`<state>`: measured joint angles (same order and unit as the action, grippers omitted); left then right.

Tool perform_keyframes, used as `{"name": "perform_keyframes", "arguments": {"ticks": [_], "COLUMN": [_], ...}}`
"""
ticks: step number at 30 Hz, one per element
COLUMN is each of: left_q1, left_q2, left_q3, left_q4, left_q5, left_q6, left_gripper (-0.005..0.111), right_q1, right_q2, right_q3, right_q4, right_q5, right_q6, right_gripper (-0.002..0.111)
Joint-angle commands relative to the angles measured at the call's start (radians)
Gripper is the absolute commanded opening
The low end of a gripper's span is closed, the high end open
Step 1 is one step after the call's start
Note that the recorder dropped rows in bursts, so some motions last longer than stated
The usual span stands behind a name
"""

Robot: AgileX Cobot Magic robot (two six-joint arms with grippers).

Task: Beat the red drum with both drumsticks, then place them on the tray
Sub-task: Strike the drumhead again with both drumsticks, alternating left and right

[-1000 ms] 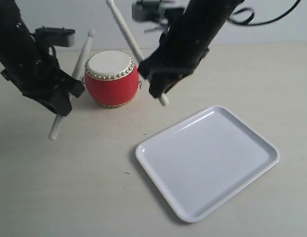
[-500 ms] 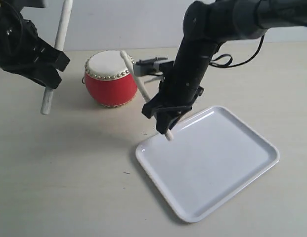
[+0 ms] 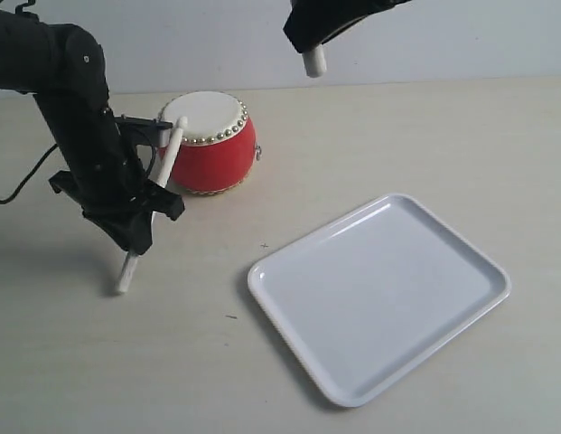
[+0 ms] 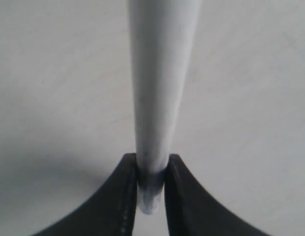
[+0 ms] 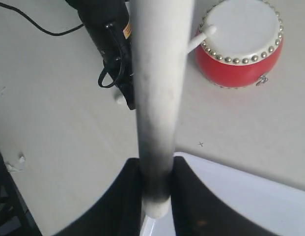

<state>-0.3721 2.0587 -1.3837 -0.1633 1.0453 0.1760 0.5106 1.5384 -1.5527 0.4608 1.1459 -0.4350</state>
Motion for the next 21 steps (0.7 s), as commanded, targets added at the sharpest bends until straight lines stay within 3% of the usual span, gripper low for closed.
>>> {"name": "perform_keyframes", "arguments": {"ticks": [1,13,21], "left_q1": [0.001,-0.001,-0.001], "left_q2": [-0.09,-0.518,-0.654], "left_q3": [-0.007,0.034,0.034], "left_q4": [-0.007,-0.009,-0.009], "left_q5": [0.049,0.099,0.097], "left_q6": [0.001,-0.027,-0.029], "left_gripper": [0.0,0.0,0.0], "right_q1": [0.002,0.002,0.002], "right_q2": [0.043,0.629,0.666], "right_q3": [0.001,-0.001,-0.035], "right_q4": [-0.013,-0.021,-0.034], "right_q5": [-0.019,-0.078,-0.049], "right_q6": [-0.009,-0.017,-0.005], "right_gripper": [0.0,0.0,0.0]}}
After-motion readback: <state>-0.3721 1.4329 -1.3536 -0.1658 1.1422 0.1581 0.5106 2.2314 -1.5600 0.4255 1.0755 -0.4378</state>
